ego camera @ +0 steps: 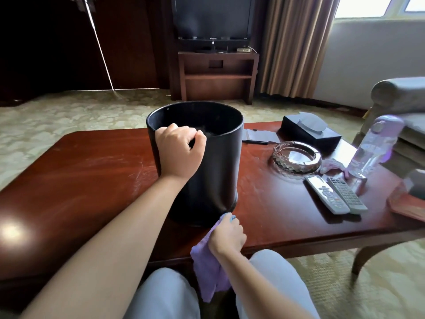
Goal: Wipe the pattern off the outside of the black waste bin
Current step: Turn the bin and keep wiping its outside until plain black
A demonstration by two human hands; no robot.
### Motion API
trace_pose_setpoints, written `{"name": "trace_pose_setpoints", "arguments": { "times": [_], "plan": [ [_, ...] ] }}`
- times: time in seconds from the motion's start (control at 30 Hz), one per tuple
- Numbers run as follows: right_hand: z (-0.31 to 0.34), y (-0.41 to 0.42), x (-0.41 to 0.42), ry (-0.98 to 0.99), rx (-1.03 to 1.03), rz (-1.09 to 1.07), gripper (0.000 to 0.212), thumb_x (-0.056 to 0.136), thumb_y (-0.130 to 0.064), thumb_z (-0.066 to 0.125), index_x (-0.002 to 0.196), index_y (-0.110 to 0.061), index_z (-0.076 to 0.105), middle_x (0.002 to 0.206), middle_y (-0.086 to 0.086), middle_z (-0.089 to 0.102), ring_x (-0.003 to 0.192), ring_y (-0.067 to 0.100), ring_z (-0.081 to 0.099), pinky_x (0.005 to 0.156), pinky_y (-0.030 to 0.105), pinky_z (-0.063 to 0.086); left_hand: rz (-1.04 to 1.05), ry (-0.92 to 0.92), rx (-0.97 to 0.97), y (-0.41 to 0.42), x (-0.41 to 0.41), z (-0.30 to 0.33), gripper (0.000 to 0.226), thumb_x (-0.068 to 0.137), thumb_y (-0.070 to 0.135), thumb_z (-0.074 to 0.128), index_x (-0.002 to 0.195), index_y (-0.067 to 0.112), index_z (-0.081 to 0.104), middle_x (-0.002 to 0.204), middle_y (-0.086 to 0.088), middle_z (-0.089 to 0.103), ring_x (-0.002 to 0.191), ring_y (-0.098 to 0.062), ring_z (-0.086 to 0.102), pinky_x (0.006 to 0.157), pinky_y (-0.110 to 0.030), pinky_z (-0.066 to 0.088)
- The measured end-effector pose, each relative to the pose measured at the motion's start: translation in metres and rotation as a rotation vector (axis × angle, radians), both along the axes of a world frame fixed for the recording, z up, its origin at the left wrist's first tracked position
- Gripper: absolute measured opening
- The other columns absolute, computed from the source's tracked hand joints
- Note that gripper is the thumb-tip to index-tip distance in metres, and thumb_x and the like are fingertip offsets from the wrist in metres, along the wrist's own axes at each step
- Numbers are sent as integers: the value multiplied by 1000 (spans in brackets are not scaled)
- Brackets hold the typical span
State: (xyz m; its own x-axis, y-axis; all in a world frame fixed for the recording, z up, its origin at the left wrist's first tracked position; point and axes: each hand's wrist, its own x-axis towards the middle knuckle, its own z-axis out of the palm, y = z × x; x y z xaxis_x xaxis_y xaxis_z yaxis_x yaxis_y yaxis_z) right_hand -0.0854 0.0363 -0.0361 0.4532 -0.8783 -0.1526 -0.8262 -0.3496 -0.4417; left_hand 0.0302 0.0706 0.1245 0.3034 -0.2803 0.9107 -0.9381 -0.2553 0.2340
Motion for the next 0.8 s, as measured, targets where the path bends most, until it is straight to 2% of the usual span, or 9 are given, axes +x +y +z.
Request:
{"name": "trace_pose_setpoints", "arguments": {
  "times": [0.13, 0.27, 0.37, 0.43, 0.5, 0.57, 0.67, 0.73, 0.8],
  "plan": [
    [7, -17, -8, -112, 169, -67, 29, 95, -17, 33, 120, -16, 46, 126, 7, 48, 118, 27, 47, 95, 34, 35, -59, 35, 58, 8, 0, 6, 37, 75, 22, 39, 49, 25, 13, 41, 12, 10, 45, -13, 23, 57, -28, 17],
    [14, -29, -11, -314, 323, -130, 25, 92, -9, 35, 109, -7, 53, 123, 16, 54, 115, 31, 51, 93, 34, 39, -150, 83, 66, 24, 8, 11, 34, 73, 23, 35, 51, 29, 10, 40, 12, 13, 45, -4, 24, 57, -25, 23],
    [13, -29, -14, -441, 359, -173, 18, 93, -10, 36, 89, -15, 53, 108, 12, 62, 99, 26, 55, 81, 29, 38, -143, 85, 90, 34, 10, 14, 34, 75, 25, 34, 50, 29, 12, 39, 12, 15, 46, -7, 26, 59, -26, 25],
    [14, -29, -15, -525, 369, -197, 23, 94, -11, 37, 75, -16, 50, 90, 8, 59, 84, 22, 50, 72, 24, 33, -50, 43, 101, 31, 3, 14, 37, 81, 27, 36, 49, 27, 17, 42, 12, 21, 47, -14, 30, 65, -31, 29],
    [19, -27, -13, -581, 346, -219, 31, 94, -9, 39, 64, -16, 42, 80, 6, 54, 78, 22, 47, 68, 24, 30, 29, 16, 76, 18, -11, 12, 40, 87, 29, 39, 51, 23, 24, 46, 11, 28, 49, -22, 40, 69, -34, 29],
    [29, -25, -8, -634, 289, -226, 29, 94, -10, 39, 65, -15, 43, 82, 11, 57, 79, 25, 49, 68, 27, 31, 86, 58, 31, 4, -25, 12, 40, 89, 31, 40, 51, 22, 28, 45, 5, 37, 50, -26, 48, 67, -34, 24],
    [63, -26, -2, -764, 78, -194, 19, 95, -11, 40, 80, -8, 52, 92, 18, 61, 89, 32, 54, 69, 29, 28, 156, 91, 20, -5, -33, 8, 41, 88, 32, 41, 49, 23, 29, 44, -1, 49, 51, -27, 51, 67, -34, 25],
    [92, -28, -3, -939, -33, -126, 18, 96, -10, 41, 96, -5, 58, 93, 12, 58, 88, 26, 50, 69, 24, 26, 153, 90, 20, -4, -31, 6, 41, 85, 32, 43, 48, 23, 27, 43, -2, 49, 51, -27, 50, 67, -34, 30],
    [108, -30, -1, -1075, -42, -97, 22, 97, -11, 42, 109, -10, 60, 95, 1, 53, 89, 13, 46, 72, 17, 28, 135, 89, 18, -3, -31, 7, 40, 81, 32, 44, 47, 23, 24, 41, -2, 47, 49, -27, 50, 66, -34, 31]
  ]
}}
